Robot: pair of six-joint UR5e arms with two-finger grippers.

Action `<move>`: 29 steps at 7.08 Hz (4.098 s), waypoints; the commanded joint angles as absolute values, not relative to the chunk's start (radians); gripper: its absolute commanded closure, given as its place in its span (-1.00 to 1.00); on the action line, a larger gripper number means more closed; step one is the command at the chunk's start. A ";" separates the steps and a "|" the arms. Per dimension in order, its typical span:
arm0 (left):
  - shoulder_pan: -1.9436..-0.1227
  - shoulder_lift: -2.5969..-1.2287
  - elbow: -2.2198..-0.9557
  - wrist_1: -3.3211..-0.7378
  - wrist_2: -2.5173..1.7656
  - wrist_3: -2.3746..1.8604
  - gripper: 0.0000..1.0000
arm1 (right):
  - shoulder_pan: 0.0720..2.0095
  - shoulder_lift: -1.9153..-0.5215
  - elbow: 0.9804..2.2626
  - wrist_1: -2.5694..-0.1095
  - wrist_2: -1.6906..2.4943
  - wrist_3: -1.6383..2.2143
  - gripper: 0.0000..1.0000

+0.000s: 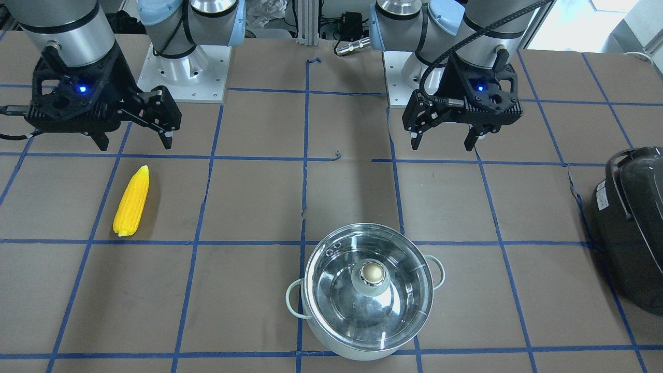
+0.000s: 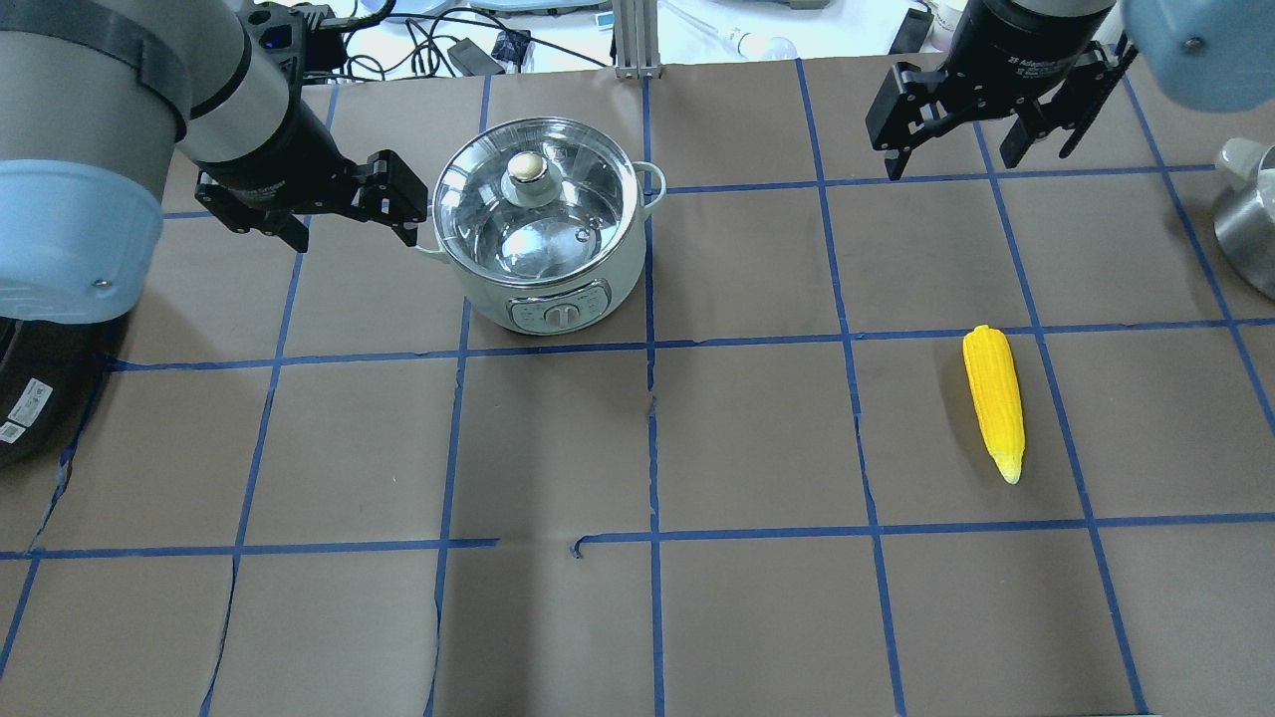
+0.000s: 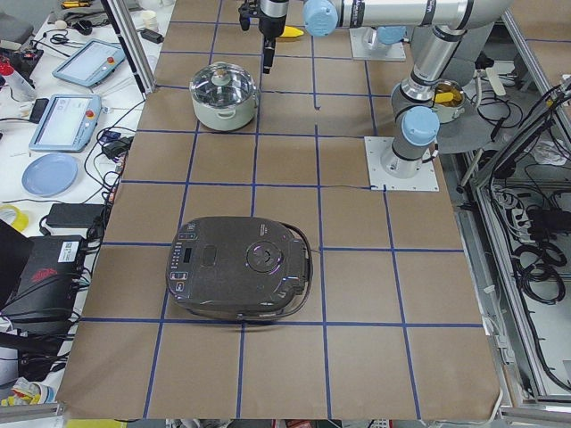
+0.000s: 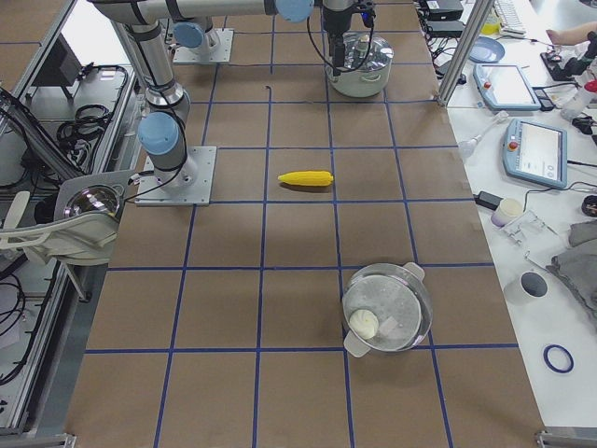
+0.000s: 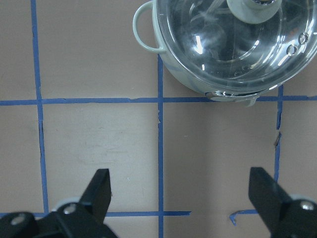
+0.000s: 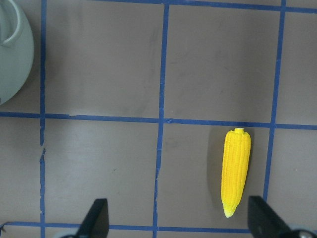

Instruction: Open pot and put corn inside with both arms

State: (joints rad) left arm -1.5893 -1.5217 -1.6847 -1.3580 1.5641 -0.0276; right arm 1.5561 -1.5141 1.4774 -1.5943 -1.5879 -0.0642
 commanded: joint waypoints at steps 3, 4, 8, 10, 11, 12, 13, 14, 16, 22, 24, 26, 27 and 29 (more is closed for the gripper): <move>-1.589 -1.522 -1.686 -1.358 1.562 -0.028 -1.00 | 1.554 -1.528 1.486 -1.601 -1.572 -0.058 -1.00; -1.589 -1.522 -1.680 -1.358 1.565 -0.028 -1.00 | 1.552 -1.526 1.479 -1.606 -1.583 -0.051 -1.00; -1.586 -1.575 -1.657 -1.344 1.574 0.023 -1.00 | 1.546 -1.520 1.491 -1.621 -1.578 -0.048 -1.00; -1.594 -1.728 -1.616 -1.237 1.571 -0.027 -1.00 | 1.522 -1.499 1.491 -1.667 -1.572 -0.054 -1.00; -1.600 -1.788 -1.568 -1.233 1.571 -0.082 -1.00 | 1.494 -1.484 1.493 -1.672 -1.572 -0.055 -1.00; -1.617 -1.862 -1.487 -1.233 1.566 -0.125 -1.00 | 1.467 -1.441 1.500 -1.710 -1.574 -0.080 -1.00; -1.653 -1.934 -1.389 -1.249 1.571 -0.153 -1.00 | 1.424 -1.428 1.512 -1.721 -1.574 -0.090 -1.00; -1.690 -2.000 -1.311 -1.271 1.575 -0.211 -1.00 | 1.386 -1.419 1.537 -1.732 -1.571 -0.106 -1.00; -1.729 -2.069 -1.276 -1.261 1.577 -0.227 -1.00 | 1.336 -1.411 1.658 -1.880 -1.571 -0.161 -1.00; -1.740 -2.095 -1.282 -1.252 1.577 -0.233 -0.45 | 1.225 -1.388 2.013 -2.217 -1.554 -0.251 -1.00; -1.740 -2.097 -1.284 -1.253 1.577 -0.235 -0.14 | 1.212 -1.379 2.155 -2.383 -1.534 -0.253 -1.00; -1.740 -2.086 -1.279 -1.255 1.577 -0.235 0.79 | 1.212 -1.297 2.148 -2.448 -1.535 -0.262 -1.00; -1.740 -2.068 -1.269 -1.255 1.577 -0.235 1.00 | 1.212 -1.298 2.149 -2.445 -1.542 -0.262 -1.00; -1.717 -2.022 -1.209 -1.372 1.598 -0.174 1.00 | 1.212 -1.299 2.149 -2.442 -1.533 -0.281 -0.62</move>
State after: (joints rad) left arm -1.7331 -2.0485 -1.2433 -1.2905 1.5830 -0.2173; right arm 1.2119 -1.3001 2.1485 -2.4397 -1.5382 -0.2744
